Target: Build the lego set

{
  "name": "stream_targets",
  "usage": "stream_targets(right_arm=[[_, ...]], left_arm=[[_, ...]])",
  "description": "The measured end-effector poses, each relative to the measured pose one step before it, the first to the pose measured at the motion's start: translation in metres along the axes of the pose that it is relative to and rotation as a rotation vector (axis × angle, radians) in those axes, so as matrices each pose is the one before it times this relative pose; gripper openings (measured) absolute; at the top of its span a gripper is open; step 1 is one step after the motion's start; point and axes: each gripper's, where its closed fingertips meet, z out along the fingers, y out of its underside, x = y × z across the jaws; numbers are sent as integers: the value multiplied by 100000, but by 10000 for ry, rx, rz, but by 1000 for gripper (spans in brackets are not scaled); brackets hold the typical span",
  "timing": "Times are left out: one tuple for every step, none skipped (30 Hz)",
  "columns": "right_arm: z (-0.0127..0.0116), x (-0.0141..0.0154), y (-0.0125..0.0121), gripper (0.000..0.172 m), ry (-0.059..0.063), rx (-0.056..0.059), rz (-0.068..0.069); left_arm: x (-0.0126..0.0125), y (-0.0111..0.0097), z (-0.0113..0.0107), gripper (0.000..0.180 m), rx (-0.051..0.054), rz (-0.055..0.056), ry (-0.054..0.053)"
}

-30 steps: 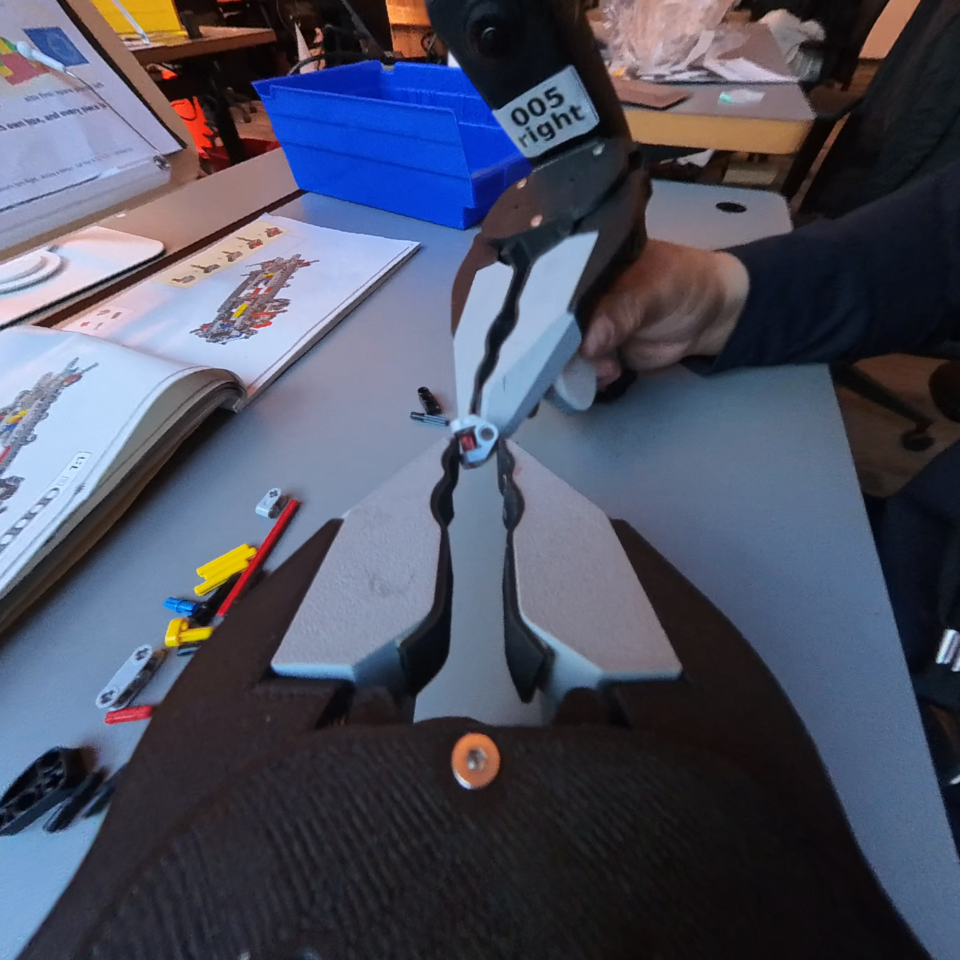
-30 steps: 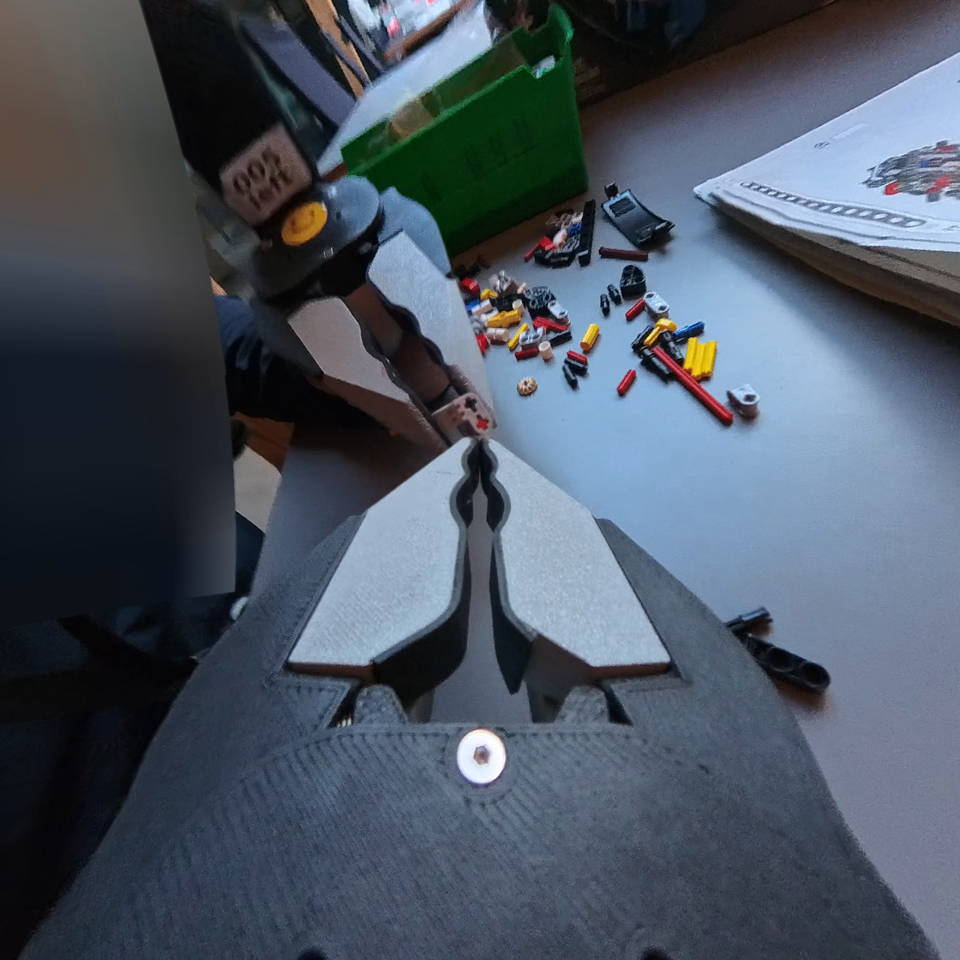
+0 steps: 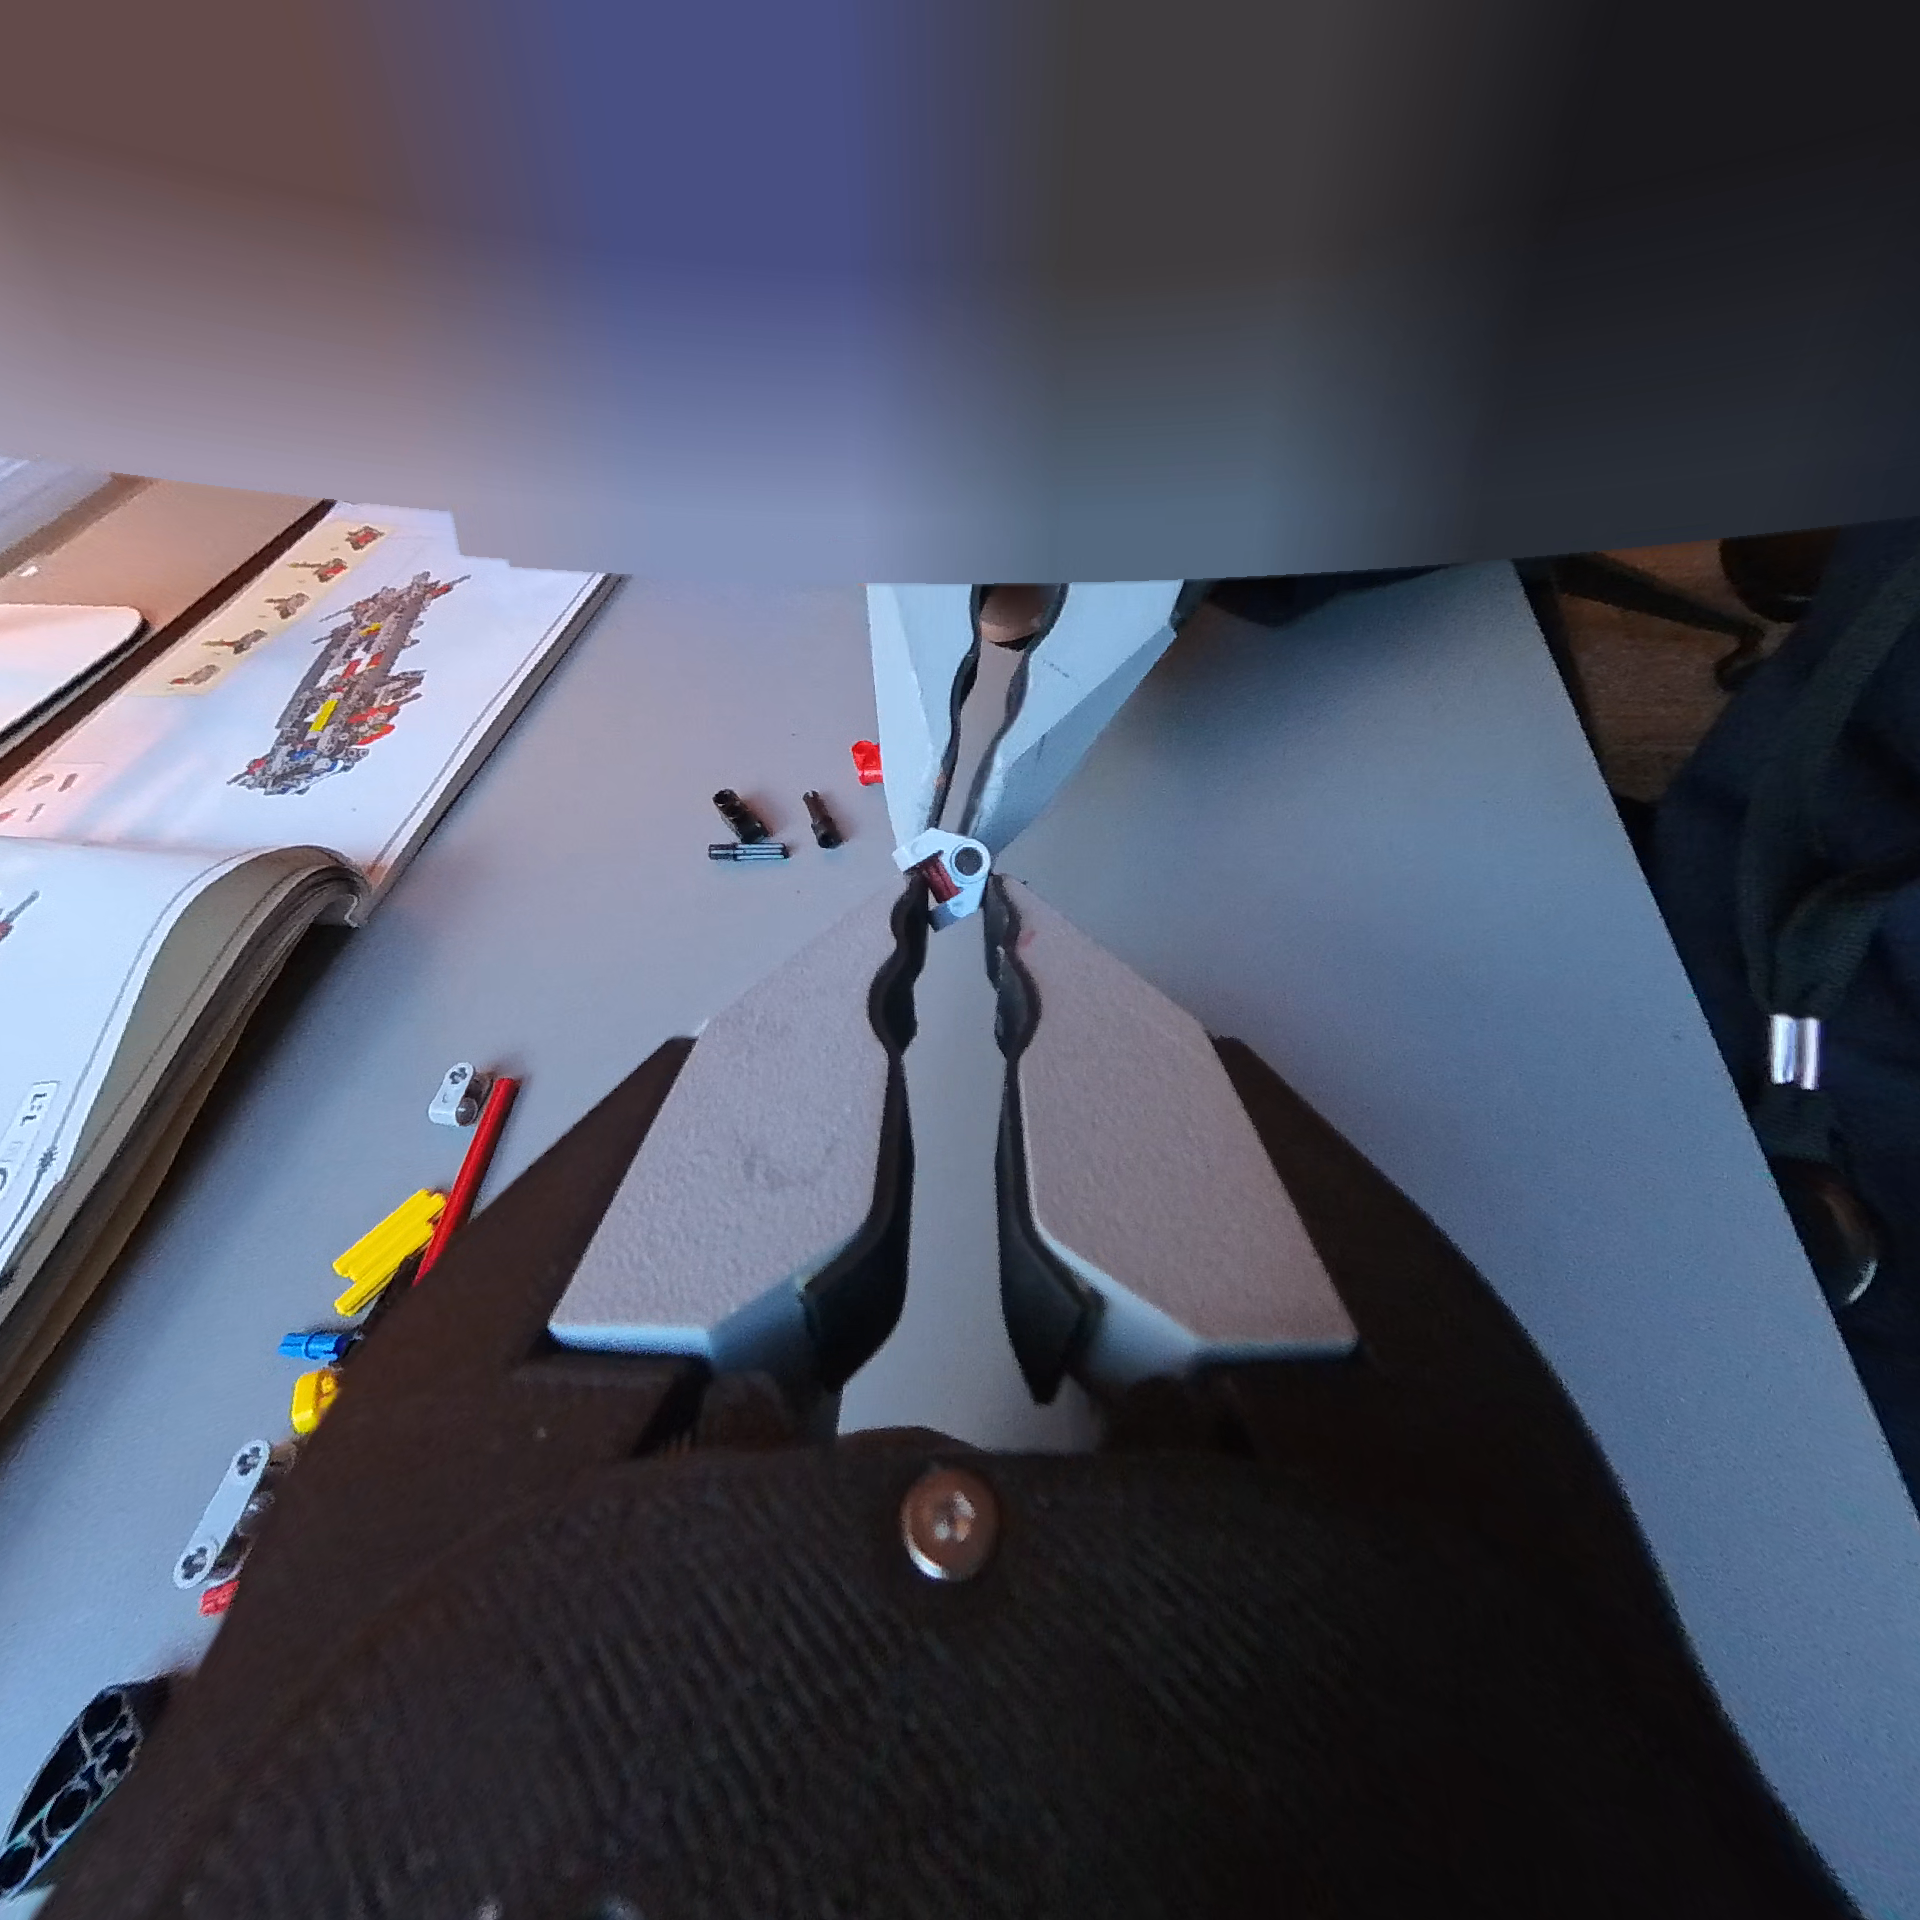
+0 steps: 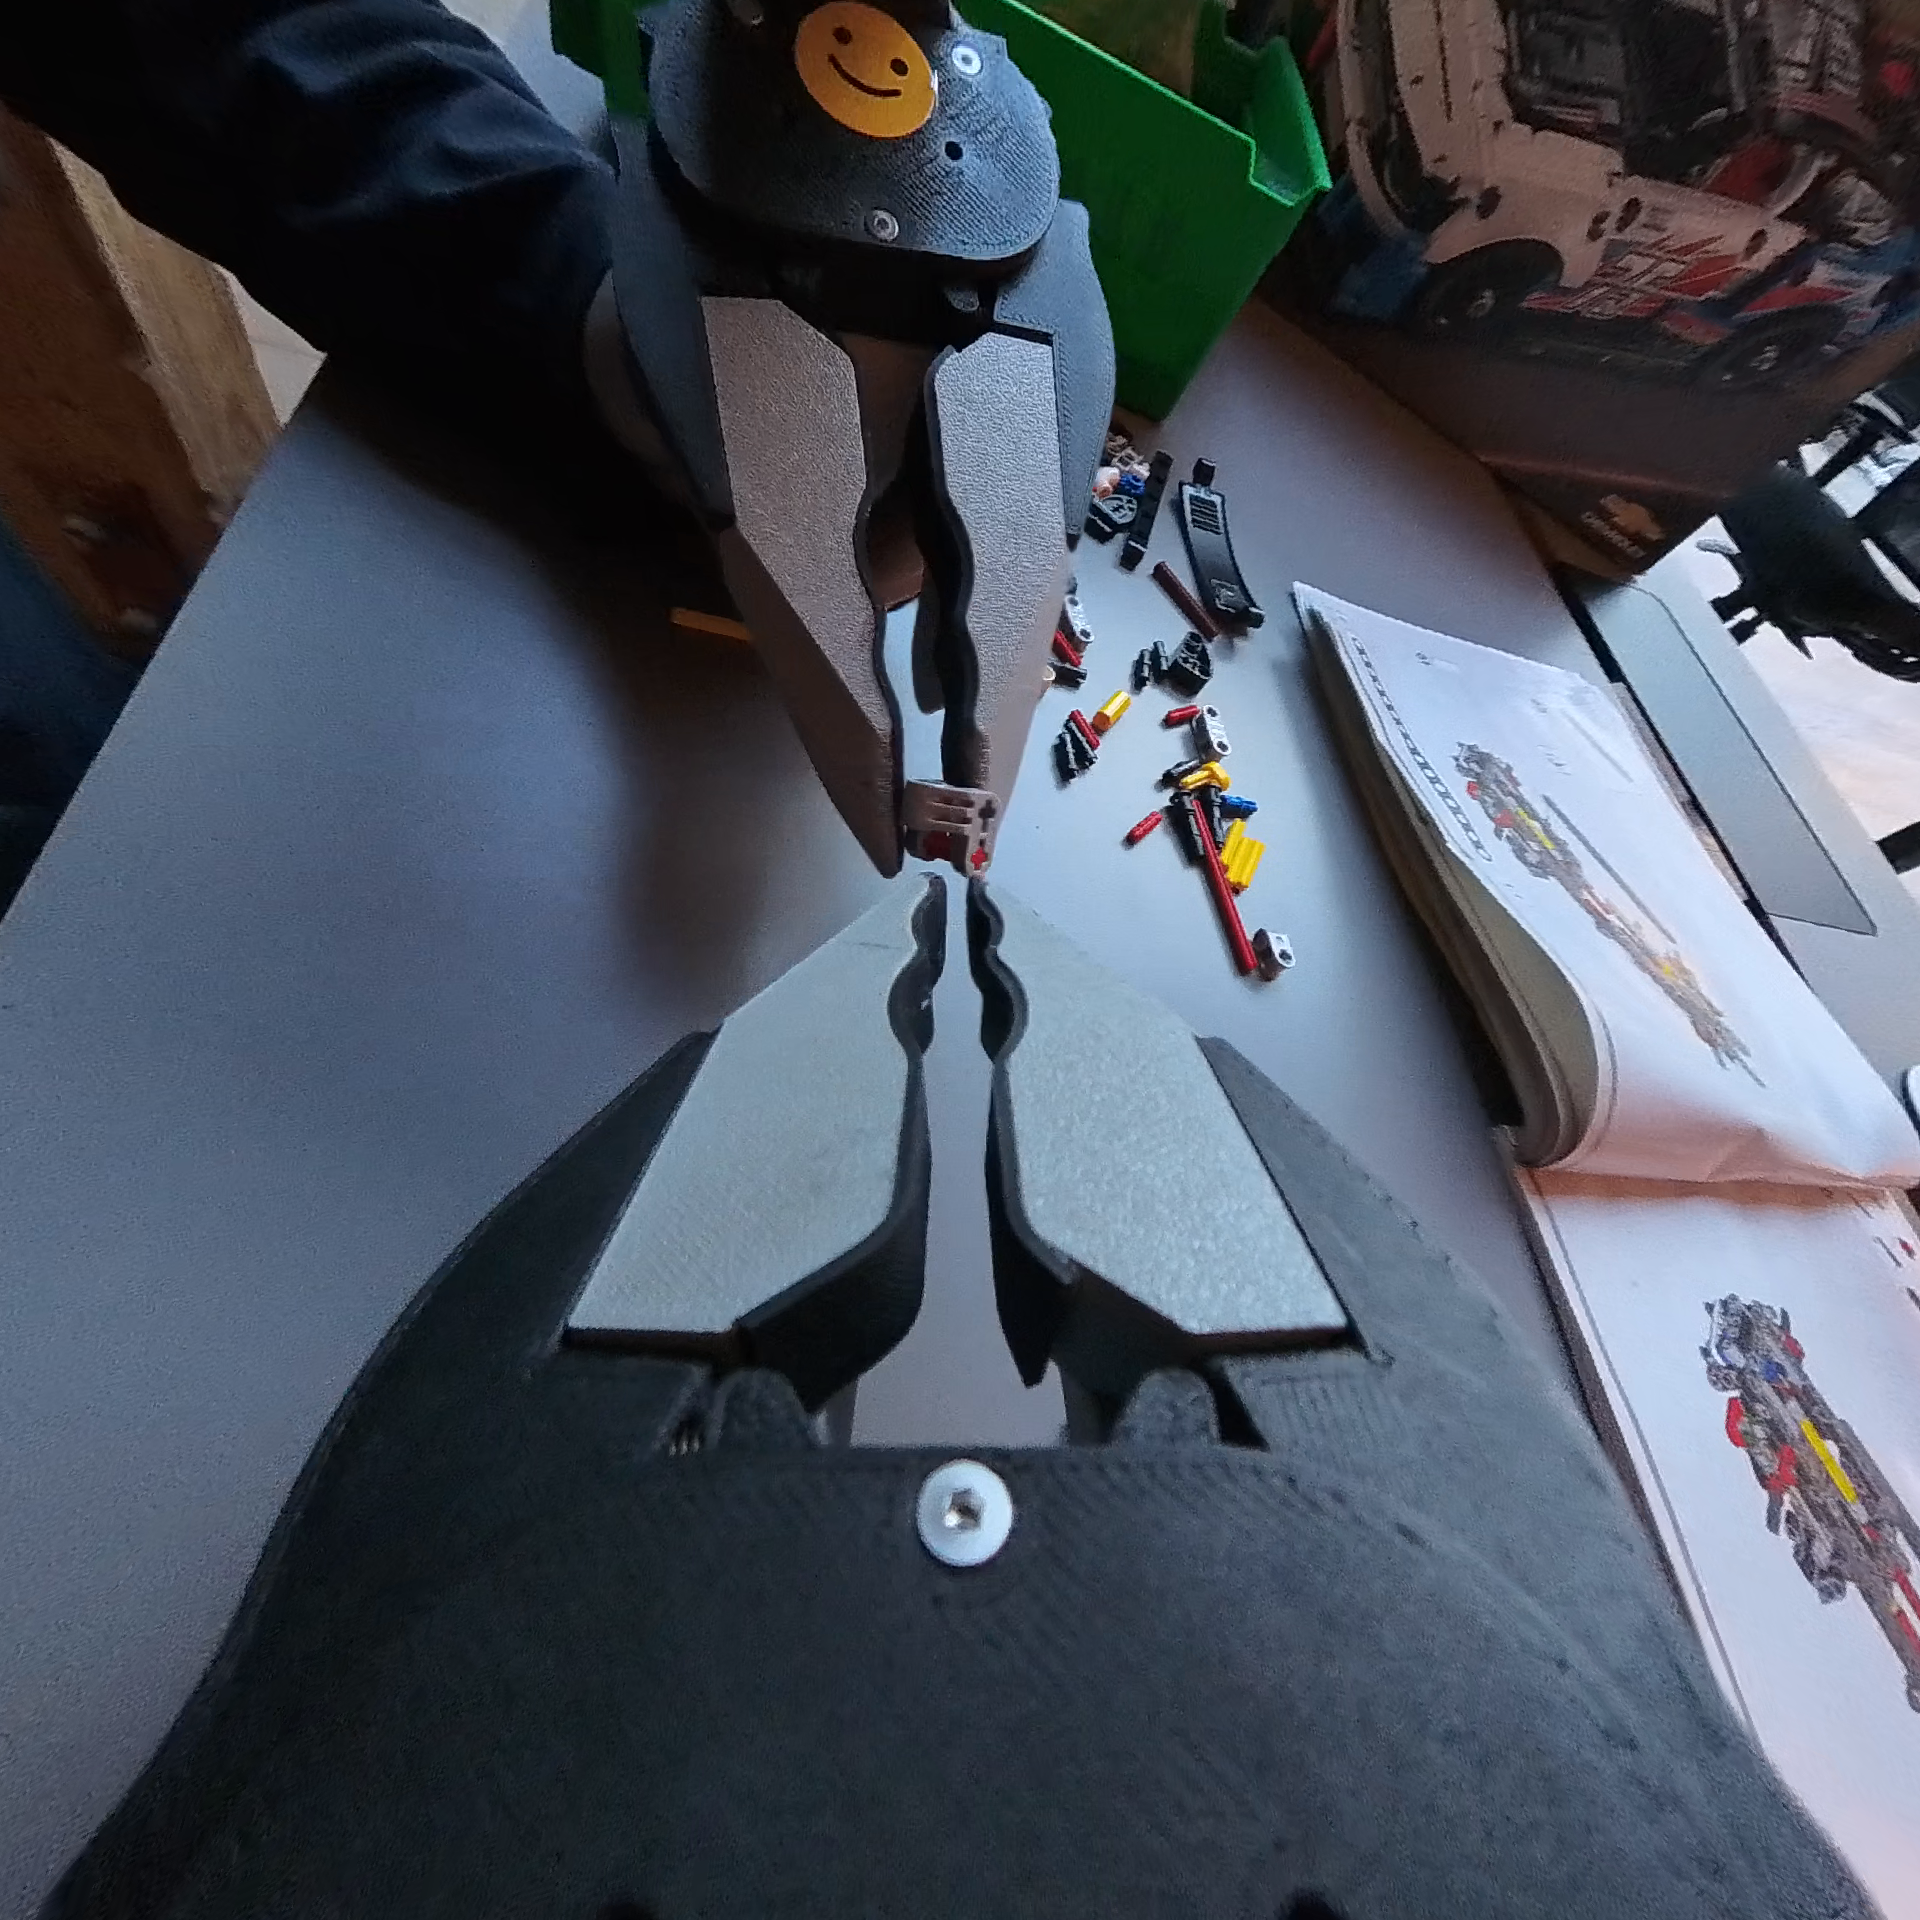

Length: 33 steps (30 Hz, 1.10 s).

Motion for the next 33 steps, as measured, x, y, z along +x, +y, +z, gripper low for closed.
stream_targets(right_arm=[[30, 13, -6, 2, 29, -21, -4], [-9, 88, -7, 1, 114, -29, -88], [-30, 132, -22, 1, 157, -30, -141], [-27, 62, -21, 1, 113, -42, -114], [2, 23, -16, 1, 65, -39, -72], [9, -9, 10, 1, 33, -32, -51], [-1, -43, -17, 2, 13, -14, -47], [-14, 11, -22, 2, 43, -11, -50], [-18, 72, -22, 2, 88, -19, -70], [-25, 85, -14, 0, 93, -29, -91], [-20, 14, -32, 0, 37, -12, -58], [-14, -8, -50, 0, 14, 10, -19], [-24, -18, -66, 1, 26, 23, -35], [-46, -74, -99, 3, 5, 37, -74], [-51, -64, -171, 4, 35, 66, -108], [-102, -31, -223, 3, 74, 96, -153], [-141, 18, -270, 2, 117, 124, -177], [-159, 89, -306, 1, 175, 148, -204], [-142, 155, -306, 0, 215, 170, -196], [-121, 236, -321, 4, 260, 187, -156], [-74, 210, -256, 7, 232, 144, -129], [-72, 191, -180, 11, 194, 99, -112], [-79, 115, -162, 13, 147, 96, -114], [-99, -26, -174, 11, 45, 111, -111], [-75, -68, -154, 10, 16, 101, -96], [-69, 18, -141, 10, 63, 76, -96], [-46, 38, -121, 10, 85, 47, -111], [-34, 72, -96, 9, 106, 36, -108], [-37, 74, -86, 9, 129, 40, -105], [-10, 47, -68, 9, 106, 38, -91], [-2, 31, -81, 8, 90, 55, -58], [-27, 39, -159, 8, 91, 88, -49], [-26, 47, -170, 8, 93, 74, -94]], left_arm=[[-80, 2, -9, 9, 7, -79, -1], [-60, 6, -1, 9, 4, -40, -8], [-41, 2, -7, 8, 3, -19, -25], [-33, 0, -11, 8, 5, -8, -19], [-23, 2, -2, 8, 2, -14, -3], [5, 5, -8, 8, -1, -8, 3], [-5, -8, -7, 8, 9, 6, -2], [-12, -18, -6, 8, 15, 10, -21], [-11, -4, -3, 8, 4, -1, -14], [-18, 16, -3, 9, -12, -10, -12], [8, -13, -19, 8, 14, 23, -11], [12, -25, -16, 9, 17, 54, -39], [6, -52, -43, 9, 28, 116, -76], [19, -76, -63, 8, 34, 269, -129], [48, -103, -80, 8, 45, 468, -187], [91, -161, -96, 8, 52, 578, -212], [74, -240, -103, 8, 81, 582, -230], [3, -281, -111, 9, 83, 495, -236], [-1, -302, -111, 9, 67, 404, -193], [28, -363, -94, 9, 112, 369, -151], [-5, -287, -80, 9, 66, 363, -170], [-23, -161, -39, 9, -9, 376, -198], [-34, -146, -43, 9, -11, 378, -202], [-6, -159, -50, 9, 14, 347, -170], [-58, -122, -42, 9, -13, 319, -181], [-75, -90, -27, 9, -50, 316, -185], [-74, -82, -26, 9, -27, 260, -159], [-68, -68, -23, 9, -28, 211, -129], [-58, -41, -27, 9, -19, 166, -101], [-83, 7, -20, 9, -25, 112, -83], [-114, 53, -23, 9, -50, 75, -93], [-120, 26, -18, 9, -16, 40, -75], [-104, -18, -41, 9, 14, 14, -54]])
